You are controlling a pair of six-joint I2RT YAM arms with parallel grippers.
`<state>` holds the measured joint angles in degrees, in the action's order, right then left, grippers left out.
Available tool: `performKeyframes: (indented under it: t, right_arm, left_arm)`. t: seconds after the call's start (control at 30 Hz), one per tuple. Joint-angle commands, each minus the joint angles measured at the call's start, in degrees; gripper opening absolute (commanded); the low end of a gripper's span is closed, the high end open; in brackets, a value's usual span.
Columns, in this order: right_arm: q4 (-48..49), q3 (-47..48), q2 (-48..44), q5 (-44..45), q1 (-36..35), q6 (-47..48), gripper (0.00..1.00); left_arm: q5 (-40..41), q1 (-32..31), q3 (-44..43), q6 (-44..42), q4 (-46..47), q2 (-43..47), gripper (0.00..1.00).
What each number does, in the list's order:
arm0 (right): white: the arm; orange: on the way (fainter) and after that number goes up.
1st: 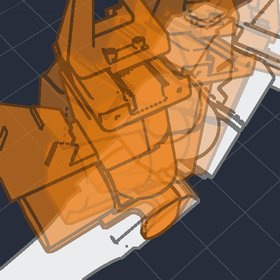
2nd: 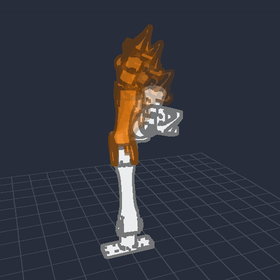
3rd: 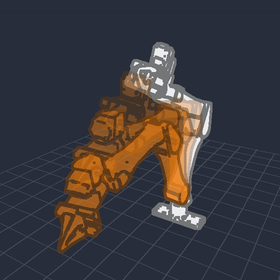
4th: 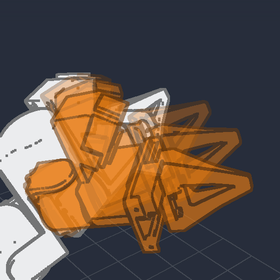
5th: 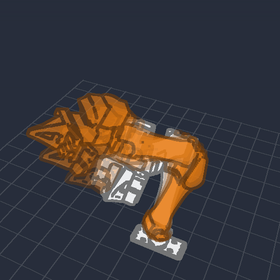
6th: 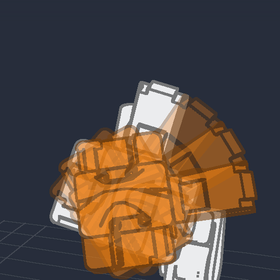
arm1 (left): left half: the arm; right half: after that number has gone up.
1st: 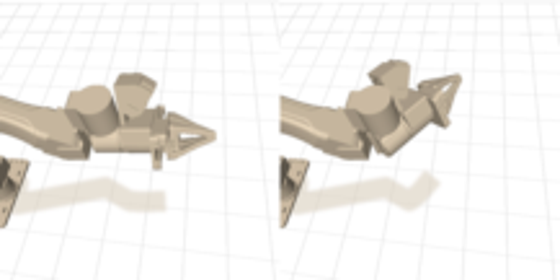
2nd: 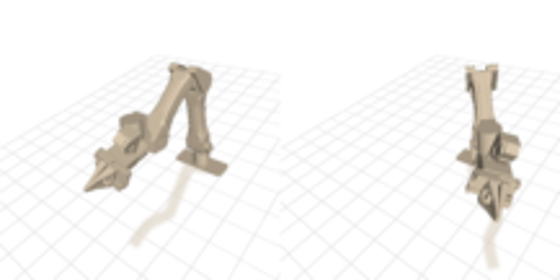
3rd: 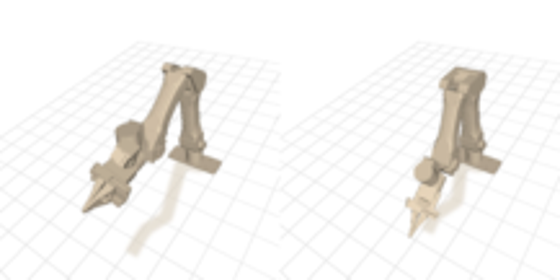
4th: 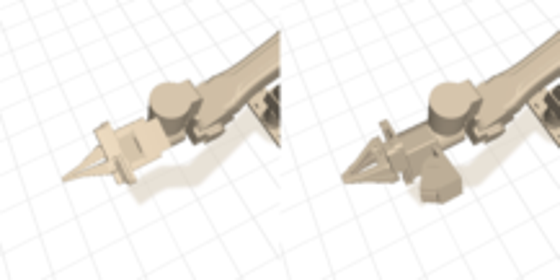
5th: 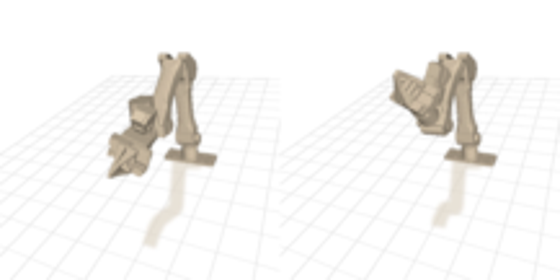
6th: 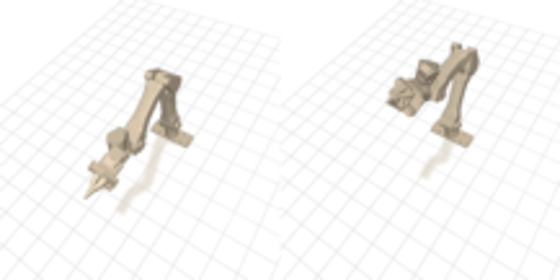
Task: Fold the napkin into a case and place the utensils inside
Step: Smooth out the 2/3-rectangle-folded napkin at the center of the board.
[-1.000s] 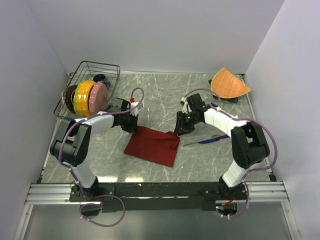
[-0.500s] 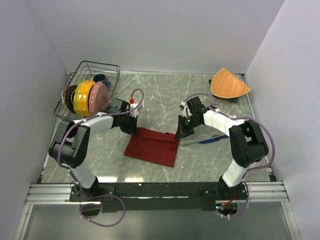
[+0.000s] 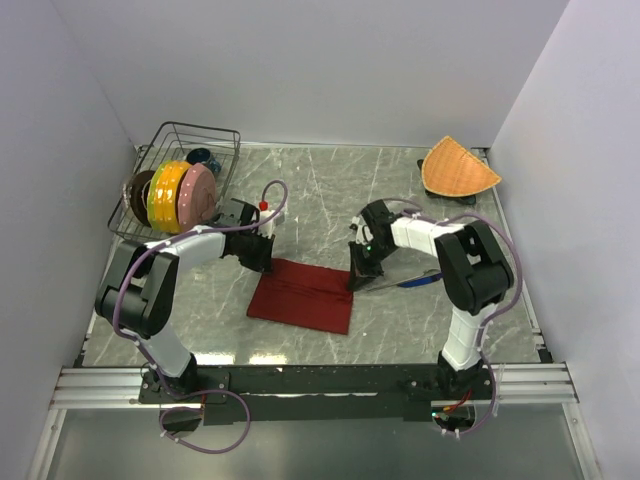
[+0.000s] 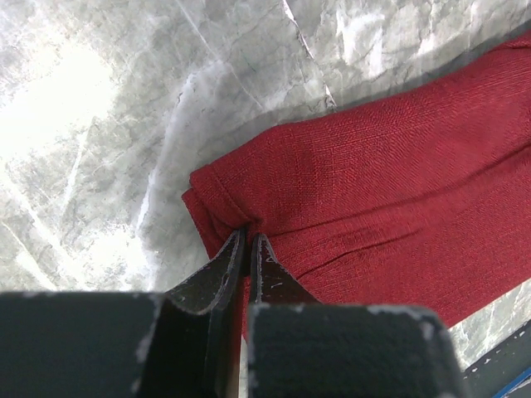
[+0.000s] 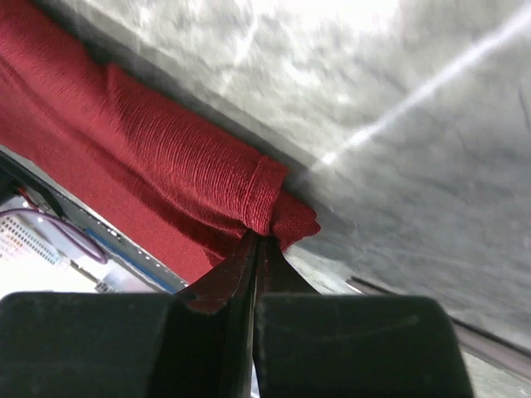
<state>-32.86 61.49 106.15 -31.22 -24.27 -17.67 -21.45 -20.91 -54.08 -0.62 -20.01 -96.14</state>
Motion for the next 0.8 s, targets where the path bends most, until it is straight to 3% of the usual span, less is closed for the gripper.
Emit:
performKeyframes:
  t: [0.0, 0.33, 0.43, 0.57, 0.7, 0.77]
  right_arm:
    - [0.34, 6.43, 6.44, 10.73, -0.43, 3.34, 0.01]
    - [-1.15, 10.14, 1.26, 11.54, -0.78, 7.82, 0.03]
    - [-2.29, 9.09, -1.64, 11.10, -1.48, 8.44, 0.06]
    - [-2.82, 6.89, -4.63, 10.75, -2.01, 8.53, 0.18]
    - [-2.21, 6.36, -3.58, 9.08, -2.71, 8.27, 0.16]
    - [-1.60, 6.27, -2.18, 8.20, -3.06, 7.83, 0.11]
  left_arm:
    - [1.77, 0.78, -0.23, 0.10, -3.46, -1.42, 0.07]
    - [-0.88, 1.92, -0.49, -1.66, -3.54, 0.34, 0.12]
    - [-0.61, 1.83, -0.50, -1.84, -3.81, 0.69, 0.12]
    - [0.18, 1.13, 0.12, -1.75, -3.55, 1.48, 0.13]
    - [0.53, 0.60, 0.12, -1.66, -3.54, 0.87, 0.12]
    - [0.71, 0.43, -0.05, -1.66, -3.63, 0.52, 0.13]
